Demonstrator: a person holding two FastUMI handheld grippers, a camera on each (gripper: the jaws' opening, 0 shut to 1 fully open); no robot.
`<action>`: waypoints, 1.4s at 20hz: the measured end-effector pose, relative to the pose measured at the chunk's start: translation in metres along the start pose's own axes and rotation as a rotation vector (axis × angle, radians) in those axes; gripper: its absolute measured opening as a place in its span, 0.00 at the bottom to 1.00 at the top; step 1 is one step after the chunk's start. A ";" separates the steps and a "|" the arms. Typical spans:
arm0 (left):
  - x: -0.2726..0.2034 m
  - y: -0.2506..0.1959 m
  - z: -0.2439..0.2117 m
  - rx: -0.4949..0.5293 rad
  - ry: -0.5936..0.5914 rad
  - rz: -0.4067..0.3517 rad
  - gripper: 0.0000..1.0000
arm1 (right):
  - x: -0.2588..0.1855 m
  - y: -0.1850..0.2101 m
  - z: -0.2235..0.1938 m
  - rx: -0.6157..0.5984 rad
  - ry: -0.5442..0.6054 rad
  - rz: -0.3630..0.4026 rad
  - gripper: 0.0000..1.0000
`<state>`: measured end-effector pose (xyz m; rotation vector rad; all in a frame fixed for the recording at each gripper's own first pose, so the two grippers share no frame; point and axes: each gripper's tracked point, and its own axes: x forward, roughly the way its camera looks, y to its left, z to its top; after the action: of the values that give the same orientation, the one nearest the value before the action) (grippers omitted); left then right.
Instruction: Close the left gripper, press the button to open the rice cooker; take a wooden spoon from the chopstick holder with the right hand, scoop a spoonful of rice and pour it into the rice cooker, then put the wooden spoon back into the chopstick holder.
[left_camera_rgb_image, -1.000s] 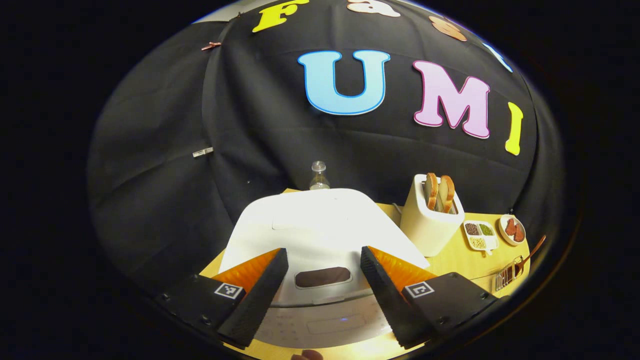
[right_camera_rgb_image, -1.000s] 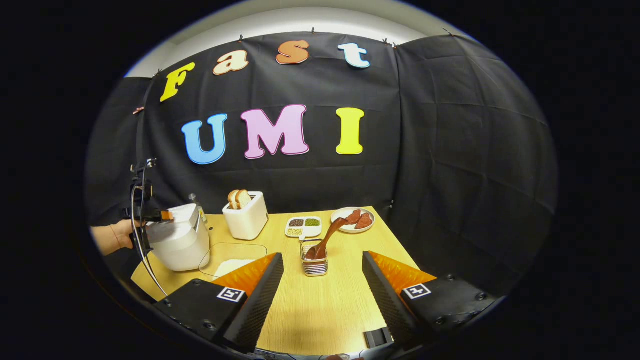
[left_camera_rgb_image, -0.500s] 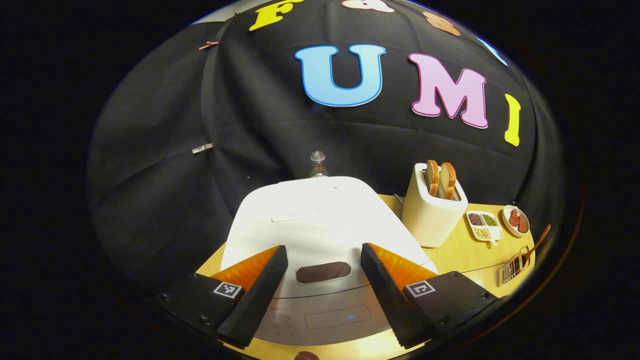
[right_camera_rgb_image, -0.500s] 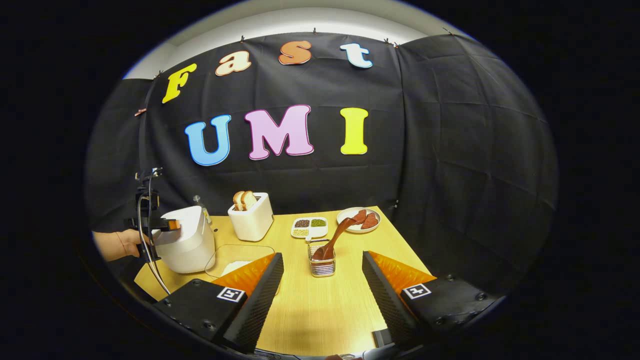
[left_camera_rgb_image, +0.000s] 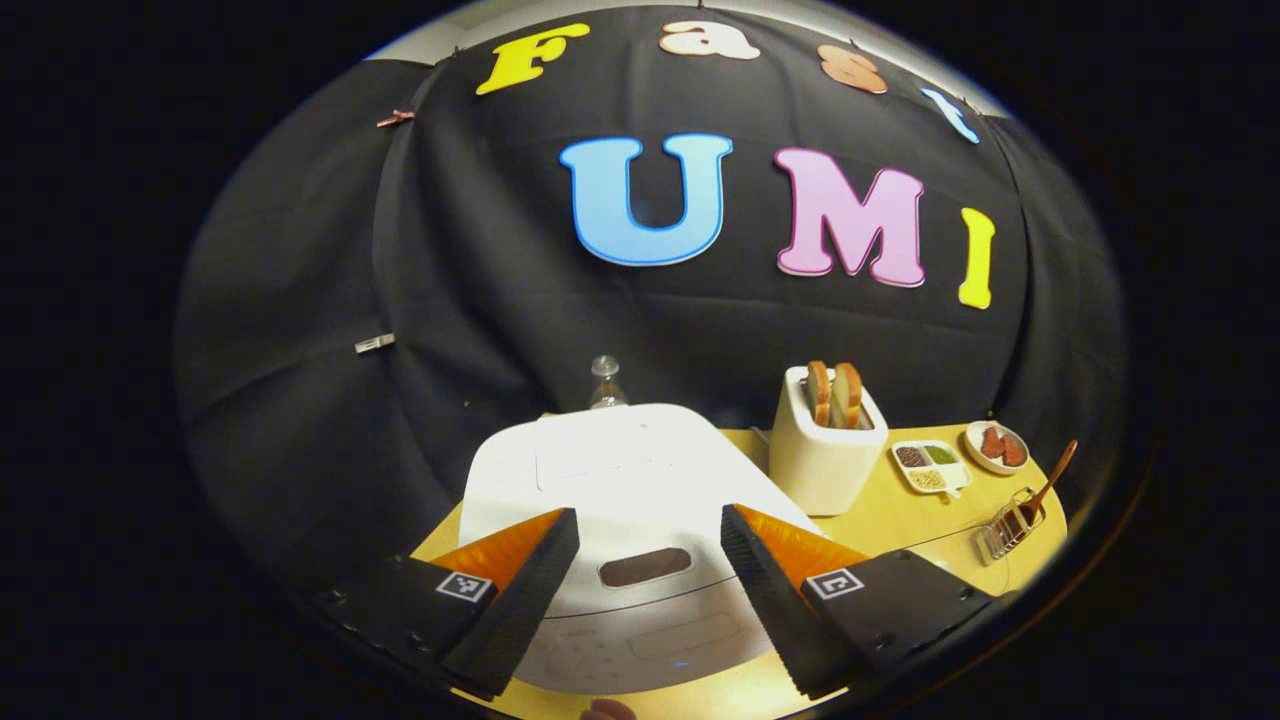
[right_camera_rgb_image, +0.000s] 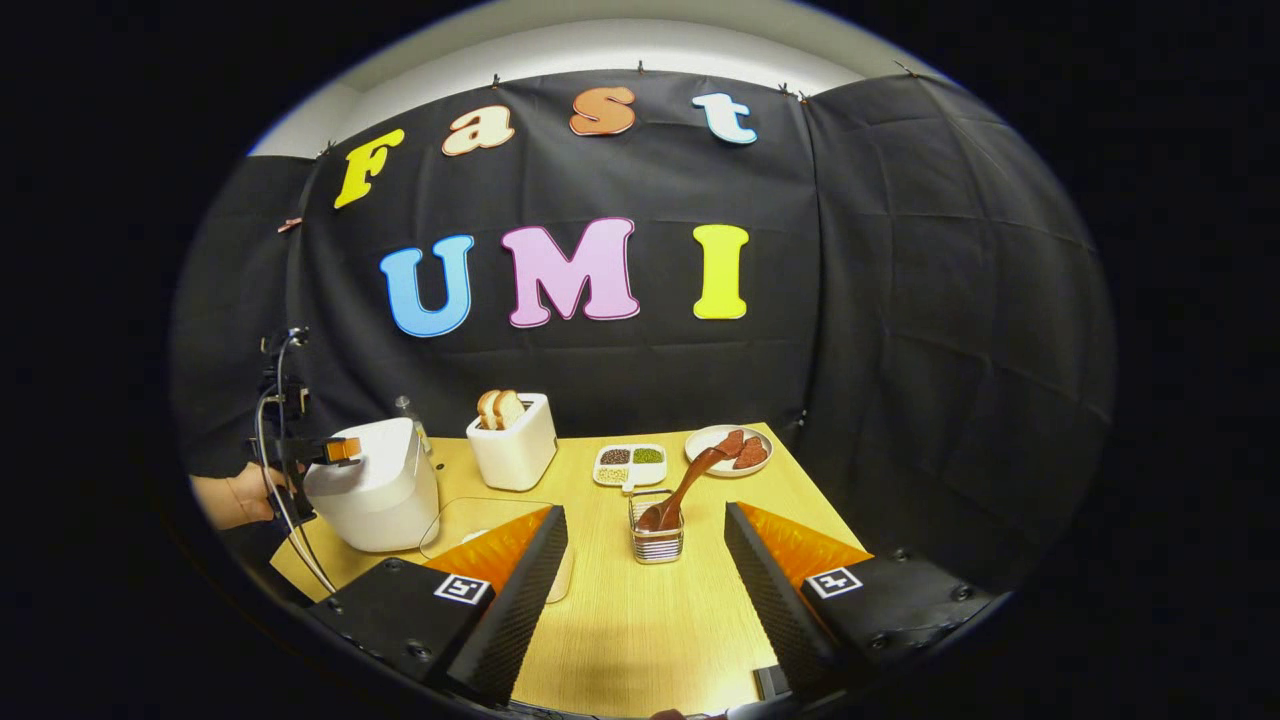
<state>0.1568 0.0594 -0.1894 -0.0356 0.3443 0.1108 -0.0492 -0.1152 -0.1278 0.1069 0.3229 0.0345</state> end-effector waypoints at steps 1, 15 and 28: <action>-0.008 -0.001 0.009 -0.011 -0.031 -0.022 0.98 | 0.001 0.002 0.001 -0.002 -0.003 0.003 0.99; -0.171 0.006 0.083 -0.055 -0.335 -0.157 0.97 | 0.008 0.044 0.042 -0.044 -0.086 0.050 0.98; -0.248 -0.005 0.087 -0.059 -0.383 -0.226 0.97 | 0.001 0.101 0.101 -0.146 -0.257 0.112 0.99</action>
<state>-0.0454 0.0337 -0.0238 -0.1097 -0.0474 -0.0958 -0.0175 -0.0251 -0.0215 -0.0158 0.0566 0.1539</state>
